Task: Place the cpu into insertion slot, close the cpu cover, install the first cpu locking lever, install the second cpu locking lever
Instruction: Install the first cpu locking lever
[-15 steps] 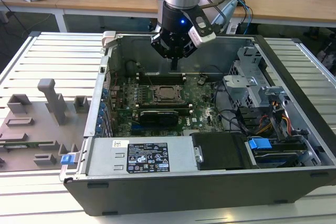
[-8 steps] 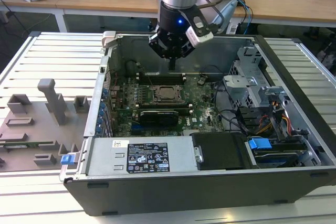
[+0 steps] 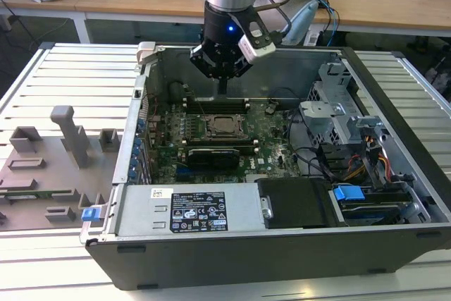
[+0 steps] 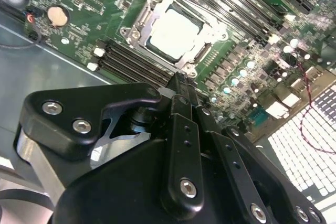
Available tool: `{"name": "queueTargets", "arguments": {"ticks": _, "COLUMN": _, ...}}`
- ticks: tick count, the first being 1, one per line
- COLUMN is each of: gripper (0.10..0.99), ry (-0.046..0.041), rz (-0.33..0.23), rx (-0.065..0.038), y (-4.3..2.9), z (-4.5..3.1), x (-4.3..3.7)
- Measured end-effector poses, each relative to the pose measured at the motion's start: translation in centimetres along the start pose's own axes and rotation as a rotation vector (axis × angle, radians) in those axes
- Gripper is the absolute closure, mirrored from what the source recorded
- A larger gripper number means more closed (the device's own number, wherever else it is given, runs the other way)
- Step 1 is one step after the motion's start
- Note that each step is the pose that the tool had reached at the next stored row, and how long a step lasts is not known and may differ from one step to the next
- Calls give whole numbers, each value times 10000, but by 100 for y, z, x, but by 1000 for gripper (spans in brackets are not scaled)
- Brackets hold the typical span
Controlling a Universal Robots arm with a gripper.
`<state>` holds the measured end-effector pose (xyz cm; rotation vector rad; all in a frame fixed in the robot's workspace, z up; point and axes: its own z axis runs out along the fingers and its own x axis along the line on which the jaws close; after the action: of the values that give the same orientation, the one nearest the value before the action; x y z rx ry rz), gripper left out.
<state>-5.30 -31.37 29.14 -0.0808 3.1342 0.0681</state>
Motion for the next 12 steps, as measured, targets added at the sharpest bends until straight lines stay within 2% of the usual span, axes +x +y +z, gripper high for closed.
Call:
{"name": "queueTargets", "arguments": {"ticks": 6, "gripper": 980, "ry": -3, "rz": 2, "rx": -1, "y": 8, "z": 0, "x": 143}}
{"name": "queueTargets", "arguments": {"ticks": 12, "gripper": 980, "ry": -1, "rz": 0, "rx": 1, "y": 11, "z": -1, "x": 216}}
